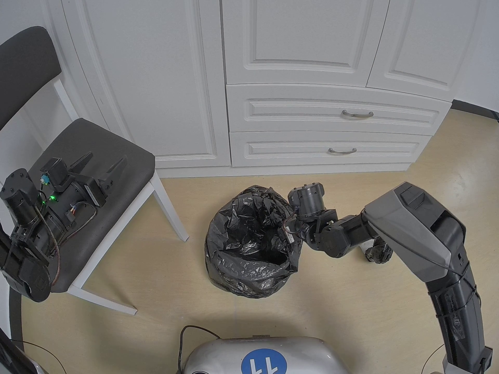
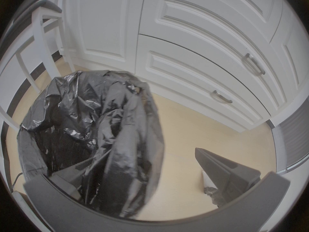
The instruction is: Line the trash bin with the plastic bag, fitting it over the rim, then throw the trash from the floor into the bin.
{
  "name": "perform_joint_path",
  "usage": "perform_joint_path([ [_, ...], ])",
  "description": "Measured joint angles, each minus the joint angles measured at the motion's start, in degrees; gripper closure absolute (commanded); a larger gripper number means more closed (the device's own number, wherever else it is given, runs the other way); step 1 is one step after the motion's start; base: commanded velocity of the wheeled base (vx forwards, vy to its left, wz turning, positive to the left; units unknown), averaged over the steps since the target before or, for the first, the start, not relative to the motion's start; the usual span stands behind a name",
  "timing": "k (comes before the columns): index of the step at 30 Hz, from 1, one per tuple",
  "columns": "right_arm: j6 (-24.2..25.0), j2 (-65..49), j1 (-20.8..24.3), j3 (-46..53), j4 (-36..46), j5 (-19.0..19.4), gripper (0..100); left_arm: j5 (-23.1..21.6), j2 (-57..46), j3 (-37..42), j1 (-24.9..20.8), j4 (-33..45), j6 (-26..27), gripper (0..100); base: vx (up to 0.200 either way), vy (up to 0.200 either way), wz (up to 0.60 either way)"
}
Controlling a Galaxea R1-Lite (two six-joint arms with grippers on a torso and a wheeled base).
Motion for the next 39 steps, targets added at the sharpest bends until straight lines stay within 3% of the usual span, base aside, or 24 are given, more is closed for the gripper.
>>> perform_joint_path([
  [13,0.13,-3.62,-1.23,3.40,0.09,0.54,0,0.00,-0.15,0.07,0.41,0.00,-0.02,0,0.000,0.000,0.00],
  [24,0.09,-8.56,7.74,6.57,0.00,0.77,0,-0.02,-0.13,0.00,0.45,-0.01,-0.02,0,0.000,0.000,0.00],
  [25,0.09,-8.74,8.30,6.67,0.00,0.77,100,-0.02,-0.15,0.00,0.45,-0.01,-0.02,0,0.000,0.000,0.00],
  [30,-0.05,-8.11,11.39,6.75,0.05,0.88,100,0.00,-0.35,0.07,0.45,0.00,-0.02,0,0.000,0.000,0.00],
  [39,-0.09,-1.24,12.71,5.05,0.05,0.87,100,-0.07,-0.52,0.07,0.72,-0.01,-0.02,0,0.000,0.000,0.00],
])
